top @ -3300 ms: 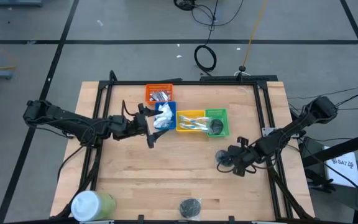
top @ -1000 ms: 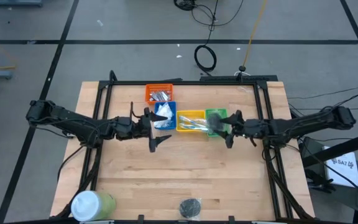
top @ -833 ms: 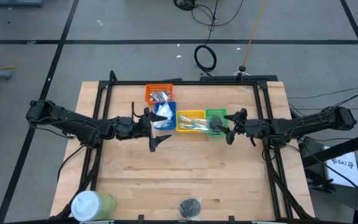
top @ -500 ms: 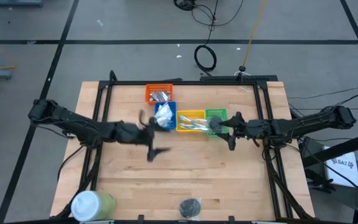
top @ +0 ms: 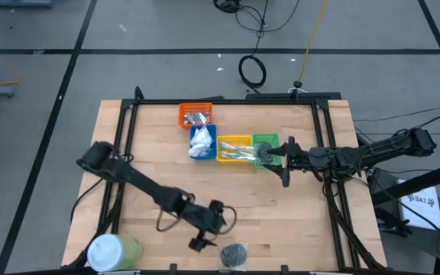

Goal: Pick & Place Travel size toiletries
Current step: Put the black hairbrush into the green basket

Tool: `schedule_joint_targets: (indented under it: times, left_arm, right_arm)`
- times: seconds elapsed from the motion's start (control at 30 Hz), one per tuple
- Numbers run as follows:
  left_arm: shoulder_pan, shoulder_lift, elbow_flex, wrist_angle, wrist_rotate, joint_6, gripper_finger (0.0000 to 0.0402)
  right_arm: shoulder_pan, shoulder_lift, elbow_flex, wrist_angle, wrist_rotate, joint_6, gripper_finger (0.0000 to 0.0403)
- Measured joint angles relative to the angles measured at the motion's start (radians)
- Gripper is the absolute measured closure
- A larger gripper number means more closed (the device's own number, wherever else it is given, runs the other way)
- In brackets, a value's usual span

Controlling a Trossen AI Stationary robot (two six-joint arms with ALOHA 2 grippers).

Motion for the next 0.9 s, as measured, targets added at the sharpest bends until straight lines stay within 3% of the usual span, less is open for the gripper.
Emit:
schedule_joint_targets:
  times: [0.3,0.7,0.8,0.9]
  left_arm:
    - [-0.030,0.217,0.173,0.054,0.051,-0.039,0.0023]
    - [0.010,0.343,0.226,0.059,0.167,-0.210,0.0027]
    - [0.025,0.342,0.226,0.026,0.166,-0.221,0.0056]
    - [0.038,0.340,0.226,0.020,0.166,-0.224,0.0112]
  right_arm:
    - [0.000,0.001,0.000,-0.008,-0.004,-0.003,0.0138]
    - [0.000,0.001,0.000,0.007,-0.005,-0.008,0.0138]
    - [0.000,0.001,0.000,0.010,-0.005,-0.011,0.0138]
    - [0.000,0.001,0.000,0.008,-0.006,-0.015,0.0138]
